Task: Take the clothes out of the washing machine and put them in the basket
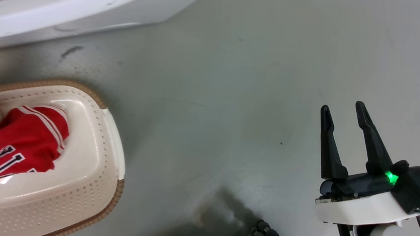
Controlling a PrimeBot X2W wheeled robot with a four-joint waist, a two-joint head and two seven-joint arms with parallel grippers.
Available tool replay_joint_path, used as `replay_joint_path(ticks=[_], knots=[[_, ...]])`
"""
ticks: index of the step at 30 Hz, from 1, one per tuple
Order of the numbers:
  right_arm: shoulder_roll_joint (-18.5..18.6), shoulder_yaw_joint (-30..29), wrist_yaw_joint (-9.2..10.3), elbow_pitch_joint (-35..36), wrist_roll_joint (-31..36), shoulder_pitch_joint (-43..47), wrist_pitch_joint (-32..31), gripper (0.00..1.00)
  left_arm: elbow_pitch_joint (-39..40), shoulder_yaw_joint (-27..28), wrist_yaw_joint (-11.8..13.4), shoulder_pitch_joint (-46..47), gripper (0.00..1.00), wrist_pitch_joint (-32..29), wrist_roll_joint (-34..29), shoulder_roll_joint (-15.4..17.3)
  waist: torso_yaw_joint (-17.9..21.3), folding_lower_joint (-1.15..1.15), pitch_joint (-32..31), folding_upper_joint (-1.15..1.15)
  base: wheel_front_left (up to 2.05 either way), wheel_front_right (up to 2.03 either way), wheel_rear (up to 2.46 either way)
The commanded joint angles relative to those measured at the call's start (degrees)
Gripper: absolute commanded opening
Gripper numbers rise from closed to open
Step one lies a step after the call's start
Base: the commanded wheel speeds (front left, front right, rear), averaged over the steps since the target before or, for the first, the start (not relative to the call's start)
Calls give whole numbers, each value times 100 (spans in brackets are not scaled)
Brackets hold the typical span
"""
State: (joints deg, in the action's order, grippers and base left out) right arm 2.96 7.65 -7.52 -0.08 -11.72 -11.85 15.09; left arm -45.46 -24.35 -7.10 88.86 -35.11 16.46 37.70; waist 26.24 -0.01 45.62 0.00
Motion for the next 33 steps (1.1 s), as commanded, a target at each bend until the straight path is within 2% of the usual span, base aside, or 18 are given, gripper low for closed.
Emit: replay_joint_path(ticks=[1, 6, 14, 15, 16, 24, 28, 33], knots=[[-11, 1, 6, 39, -51, -70, 12, 100, -82, -37, 19, 130, 100, -95, -15, -36, 128, 1, 180, 0, 0, 0, 0], [-13, 60, 6, 126, -106, 5, 12, 100, -444, -172, 84, 431, 100, -388, -121, -129, 111, 1, 305, 0, 0, 0, 0], [-12, -69, 6, 193, -106, -5, 12, 100, -877, -241, 125, 480, 100, -310, -83, -269, 96, 1, 392, 0, 0, 0, 0], [-11, -87, 6, 207, -104, -16, 12, 100, -938, -260, 113, 490, 72, -319, -73, -280, 88, 1, 407, 0, 0, 0, 0], [-12, -99, 6, 223, -105, -26, 12, 100, -982, -279, 97, 487, 0, -315, -60, -295, 81, 1, 419, 0, 0, 0, 0], [-11, -10, 6, 227, -57, -165, 12, 100, -1079, -394, 72, 625, 0, 224, -103, -288, 37, 1, 453, 0, 0, 0, 0], [-11, 67, 6, 194, -11, -299, 12, 100, -1053, -324, 75, 537, 0, 783, -4, -236, 40, 1, 329, 0, 0, 0, 0], [-11, -97, 6, 145, 182, -327, 12, 100, -1089, -267, 119, 182, 0, 1661, 106, -320, -191, 1, -39, 0, 0, 0, 0]])
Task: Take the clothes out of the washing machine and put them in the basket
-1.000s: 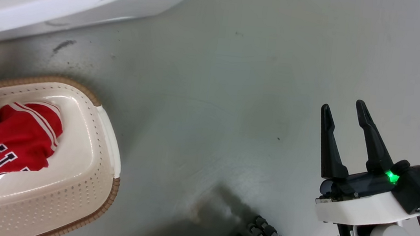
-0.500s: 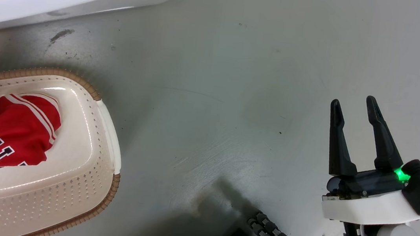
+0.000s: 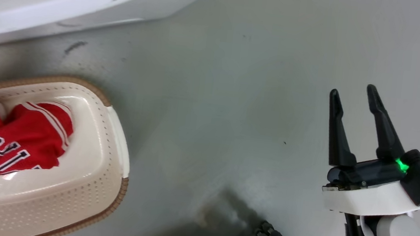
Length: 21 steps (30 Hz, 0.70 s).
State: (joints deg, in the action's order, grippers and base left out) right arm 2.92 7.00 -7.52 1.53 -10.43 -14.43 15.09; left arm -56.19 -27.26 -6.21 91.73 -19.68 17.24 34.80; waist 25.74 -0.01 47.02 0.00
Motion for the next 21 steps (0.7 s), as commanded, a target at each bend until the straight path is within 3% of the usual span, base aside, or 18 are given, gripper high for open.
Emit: replay_joint_path(ticks=[1, 13, 19, 21], knots=[[-7, -79, 6, -26, 101, -62, 12, 100, -28, 41, 46, -213, 0, 321, 55, -51, -203, 1, -273, 0, 0, 0, 0], [-3, -550, 6, -322, 585, 229, 12, 100, 12, 321, 414, -2089, 0, 3123, 463, -441, -901, 1, -1484, 0, 0, 0, 0], [-3, -624, 6, -378, 714, 326, 12, 100, 332, 479, 588, -2848, 0, 3471, 555, -560, -1103, 1, -1976, 0, 0, 0, 0], [-3, -650, 6, -408, 771, 415, 12, 100, 967, 630, 707, -3356, 0, 3496, 473, -595, -1212, 1, -2243, 0, 0, 0, 0]])
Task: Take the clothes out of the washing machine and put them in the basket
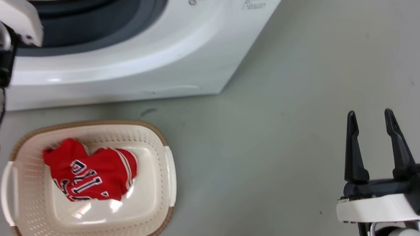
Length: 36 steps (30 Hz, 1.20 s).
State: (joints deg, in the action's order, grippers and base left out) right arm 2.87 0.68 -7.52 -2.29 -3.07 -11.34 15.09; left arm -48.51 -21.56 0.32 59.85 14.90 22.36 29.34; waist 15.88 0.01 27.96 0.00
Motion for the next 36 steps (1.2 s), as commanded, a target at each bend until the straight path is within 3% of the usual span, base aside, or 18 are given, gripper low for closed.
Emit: replay_joint_path(ticks=[1, 14, 21, 26, 36], knots=[[2, -17, 6, -26, 35, 106, 12, 100, 199, 59, 53, -168, 0, 37, -39, -49, -225, -1, -337, 0, 0, 0, 0], [2, -93, 6, -170, 287, 557, 12, 100, 3243, 720, 469, -2549, 0, 30, -739, -464, -712, -1, -1412, 0, 0, 0, 0], [0, -149, 6, -193, 347, 721, 12, 100, 4623, 1124, 439, -3315, 0, 31, -993, -710, -944, -1, -1745, 0, 0, 0, 0], [1, -159, 6, -191, 377, 837, 11, 100, 5215, 1213, 331, -3751, 0, 30, -1039, -795, -1103, -1, -1880, 0, 0, 0, 0], [0, -178, 6, -202, 401, 817, 11, 100, 5673, 1096, 187, -4542, 0, 30, -1038, -1083, -1382, -1, -1827, 0, 0, 0, 0]])
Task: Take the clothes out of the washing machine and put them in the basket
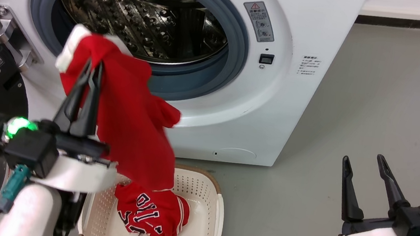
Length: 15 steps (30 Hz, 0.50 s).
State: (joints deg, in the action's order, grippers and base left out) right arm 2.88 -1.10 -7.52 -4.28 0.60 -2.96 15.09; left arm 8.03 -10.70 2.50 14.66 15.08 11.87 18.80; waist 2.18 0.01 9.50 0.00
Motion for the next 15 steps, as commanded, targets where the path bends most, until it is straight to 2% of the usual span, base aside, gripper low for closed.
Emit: replay_joint_path(ticks=[1, 9, 15], knots=[[0, 3, 6, 9, 25, -41, 11, 100, 3, 12, -49, -122, 0, 13, 16, -53, -20, -1, 48, 0, 0, 0, 0], [-1, -3, 6, 52, 60, -165, 11, 100, -373, -202, -361, -605, 0, 13, -83, -242, -34, -1, 388, 0, 0, 0, 0], [-1, 26, 6, 120, 82, -340, 11, 100, -1014, -414, -672, -508, 0, 14, -243, -310, 12, -1, 878, 0, 0, 0, 0]])
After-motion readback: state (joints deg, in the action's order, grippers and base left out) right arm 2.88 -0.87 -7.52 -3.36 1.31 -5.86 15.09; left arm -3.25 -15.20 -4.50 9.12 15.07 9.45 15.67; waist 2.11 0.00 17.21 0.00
